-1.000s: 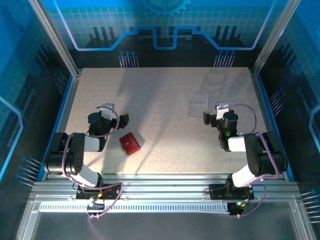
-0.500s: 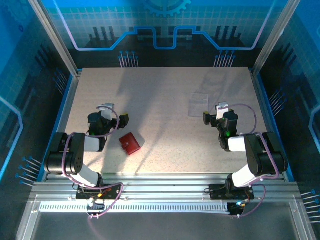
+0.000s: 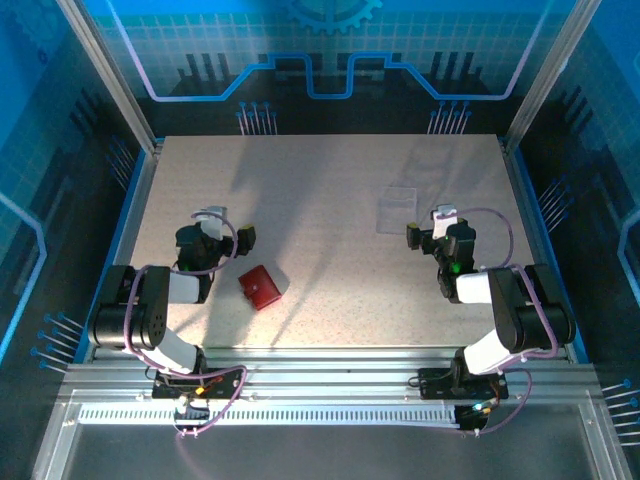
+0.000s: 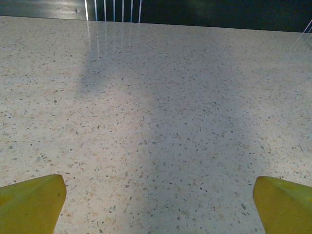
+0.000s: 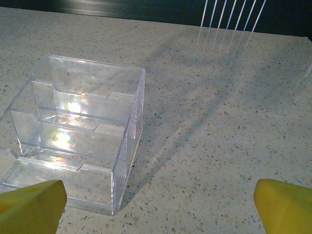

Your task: Take the credit cards out of the card holder

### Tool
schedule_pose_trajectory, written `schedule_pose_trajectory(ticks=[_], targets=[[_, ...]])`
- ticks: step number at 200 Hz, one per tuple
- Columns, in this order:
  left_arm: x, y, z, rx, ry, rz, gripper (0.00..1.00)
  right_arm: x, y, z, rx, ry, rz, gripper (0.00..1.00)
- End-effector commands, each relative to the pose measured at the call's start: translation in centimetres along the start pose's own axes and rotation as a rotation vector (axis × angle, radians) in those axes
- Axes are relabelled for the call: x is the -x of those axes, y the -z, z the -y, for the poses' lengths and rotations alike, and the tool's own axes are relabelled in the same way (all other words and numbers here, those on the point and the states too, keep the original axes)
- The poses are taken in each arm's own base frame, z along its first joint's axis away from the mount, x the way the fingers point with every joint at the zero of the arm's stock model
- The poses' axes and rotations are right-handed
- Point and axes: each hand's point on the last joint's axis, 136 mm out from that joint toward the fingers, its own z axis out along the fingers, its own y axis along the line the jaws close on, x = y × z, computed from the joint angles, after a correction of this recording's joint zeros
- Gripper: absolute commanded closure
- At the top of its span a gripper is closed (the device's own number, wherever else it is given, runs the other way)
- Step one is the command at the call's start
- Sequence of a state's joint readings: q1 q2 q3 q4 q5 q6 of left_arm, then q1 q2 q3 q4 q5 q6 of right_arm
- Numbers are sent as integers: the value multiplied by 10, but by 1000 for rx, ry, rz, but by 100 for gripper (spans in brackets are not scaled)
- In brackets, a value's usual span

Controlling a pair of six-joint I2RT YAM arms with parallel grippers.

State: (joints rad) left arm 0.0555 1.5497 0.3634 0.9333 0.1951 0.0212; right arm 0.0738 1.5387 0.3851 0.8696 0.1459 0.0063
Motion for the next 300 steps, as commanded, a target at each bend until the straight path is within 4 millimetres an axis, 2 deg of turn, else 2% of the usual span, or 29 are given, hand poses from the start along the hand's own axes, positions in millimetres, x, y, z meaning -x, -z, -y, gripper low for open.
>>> schedule_pose_trajectory(ticks=[1,79,106,114,127,174,195,212,237,253,300], targets=[[14,8,-3,25,0,58,1,11,-1,-3,11,10,41,0],[27,28,-20,158,44,118,1,11,-1,-3,11,11,41,0],[41,38,-20,203,41,125,1,11,-1,-2,7,9,42,0],[48,41,-21,221,48,125,1,13,0,4,-34,-1,42,0],[58,45,-17,224,56,123,1,16,3,15,-91,-31,35,0],[80,60,4,171,167,48,0,29,7,11,-83,0,19,0],[88,65,11,148,203,11,1,29,11,7,-73,8,9,0],[90,69,15,145,246,-31,1,33,15,3,-64,18,14,0],[94,77,34,59,301,-83,1,39,20,0,-55,25,7,0],[95,81,39,39,321,-106,1,42,24,0,-54,24,-1,0],[65,82,33,83,319,-193,3,47,40,-5,-15,12,-45,0]])
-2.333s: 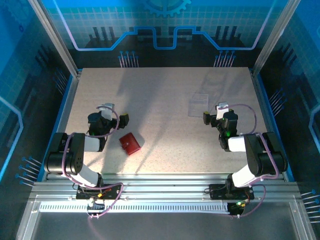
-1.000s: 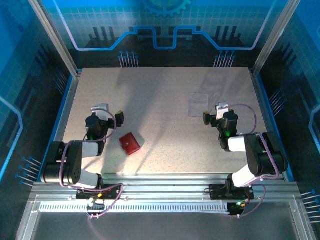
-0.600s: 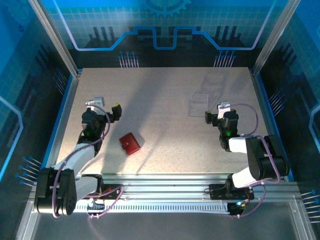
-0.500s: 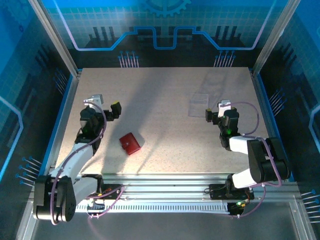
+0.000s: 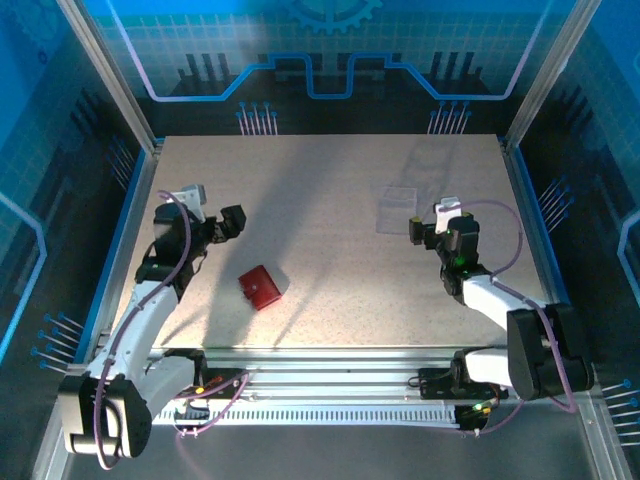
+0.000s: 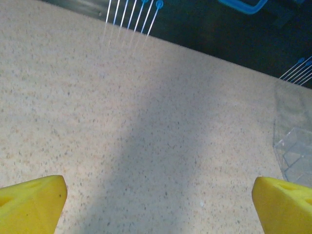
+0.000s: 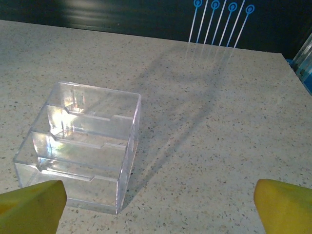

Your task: Take the credit cards out of the card holder

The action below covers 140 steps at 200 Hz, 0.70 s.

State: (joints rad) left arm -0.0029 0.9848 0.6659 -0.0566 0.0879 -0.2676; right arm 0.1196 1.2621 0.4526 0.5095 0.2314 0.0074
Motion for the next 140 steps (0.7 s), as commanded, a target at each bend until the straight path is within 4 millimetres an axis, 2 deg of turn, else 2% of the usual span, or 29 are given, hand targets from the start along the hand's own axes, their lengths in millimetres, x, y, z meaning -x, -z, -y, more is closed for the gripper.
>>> schedule_pose_trajectory(ticks=[1,27,43,48,75,99,118,131,140], targets=[[-24,2,-5,17,24,-85,3,8,9,-6,29,-4,-27,0],[-42,10,-14,86,60,-180,2,-1,18,-14,72,-7,-78,0],[-44,12,-12,86,114,-201,3,2,23,-19,101,-20,-62,0],[-45,13,-10,83,134,-211,3,-5,26,-21,116,-23,-91,0],[-52,23,0,67,189,-292,5,7,42,-31,186,-103,-100,0],[-74,40,-8,150,251,-399,6,11,57,-43,261,-208,-150,0],[-102,51,-12,165,320,-467,6,9,65,-51,310,-270,-187,0],[-119,53,-10,151,352,-488,5,6,66,-50,302,-317,-200,0],[-123,52,0,107,357,-498,3,5,65,-51,302,-339,-207,0]])
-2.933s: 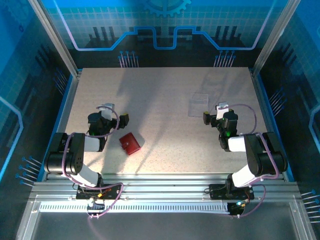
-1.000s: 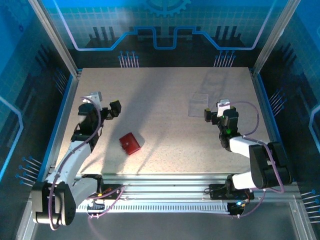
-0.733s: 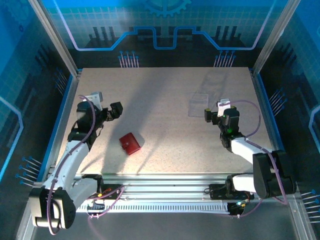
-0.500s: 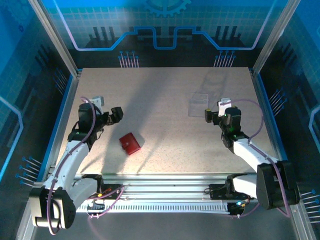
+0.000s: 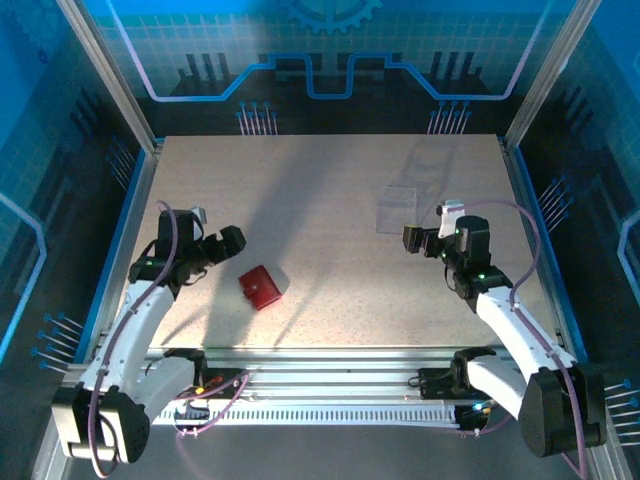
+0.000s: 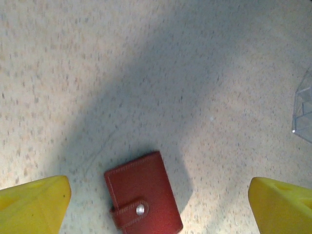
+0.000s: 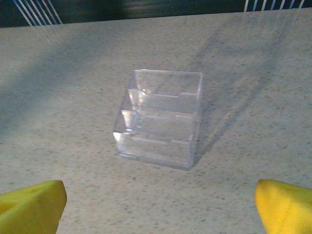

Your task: Take the credit cards out of the card holder

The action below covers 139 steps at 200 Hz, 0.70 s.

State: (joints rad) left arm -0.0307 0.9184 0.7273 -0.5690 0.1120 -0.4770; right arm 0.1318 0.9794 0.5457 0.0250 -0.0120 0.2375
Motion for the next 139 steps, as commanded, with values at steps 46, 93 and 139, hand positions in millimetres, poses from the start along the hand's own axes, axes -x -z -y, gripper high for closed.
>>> schedule_pose_trajectory(ticks=[46,93,139], targets=[[-66,-19,-9,24,145,-258,4,-8,3,-17,66,-167,-163,0],[-82,-40,-18,87,157,-325,4,-1,-1,-7,47,-198,-207,3],[-90,-60,-24,186,147,-337,5,6,-4,-5,61,-216,-219,4]])
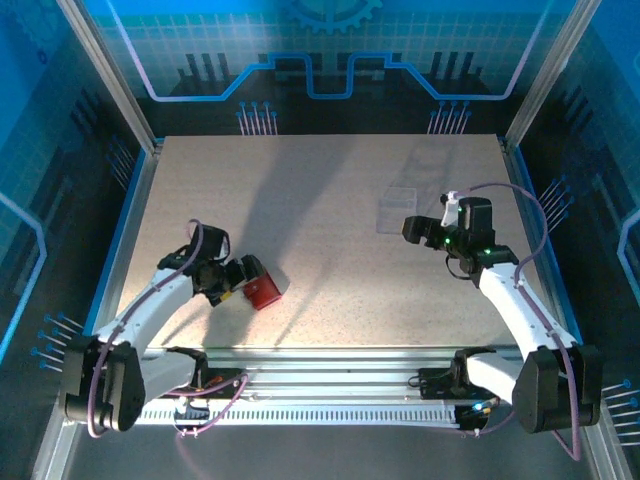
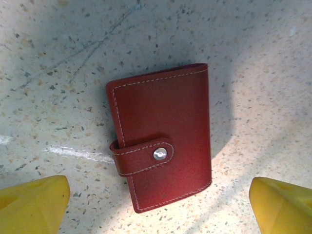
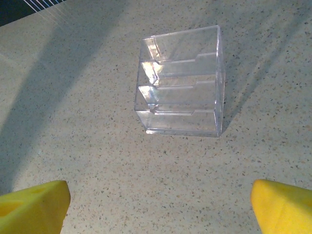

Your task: Take the credit cards out of the card holder

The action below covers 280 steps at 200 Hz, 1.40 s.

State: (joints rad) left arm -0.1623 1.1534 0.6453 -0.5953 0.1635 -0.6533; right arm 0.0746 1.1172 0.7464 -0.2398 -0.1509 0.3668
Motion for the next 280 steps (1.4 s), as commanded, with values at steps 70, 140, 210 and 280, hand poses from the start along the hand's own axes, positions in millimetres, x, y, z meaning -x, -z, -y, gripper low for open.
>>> schedule_pose_trajectory(ticks=[70,140,210,280], targets=[[13,-31,6,286,-37,42,5,8,12,16,-48,-33,-23,2],[2,-57,20,366,-87,-8,9,18,4,22,-64,-46,-28,2],[7,-32,16,415,-118,51,2,30,-22,24,-43,-75,-80,4],[-7,-51,9,405,-113,-21,1,44,-47,27,-36,-83,-115,5]])
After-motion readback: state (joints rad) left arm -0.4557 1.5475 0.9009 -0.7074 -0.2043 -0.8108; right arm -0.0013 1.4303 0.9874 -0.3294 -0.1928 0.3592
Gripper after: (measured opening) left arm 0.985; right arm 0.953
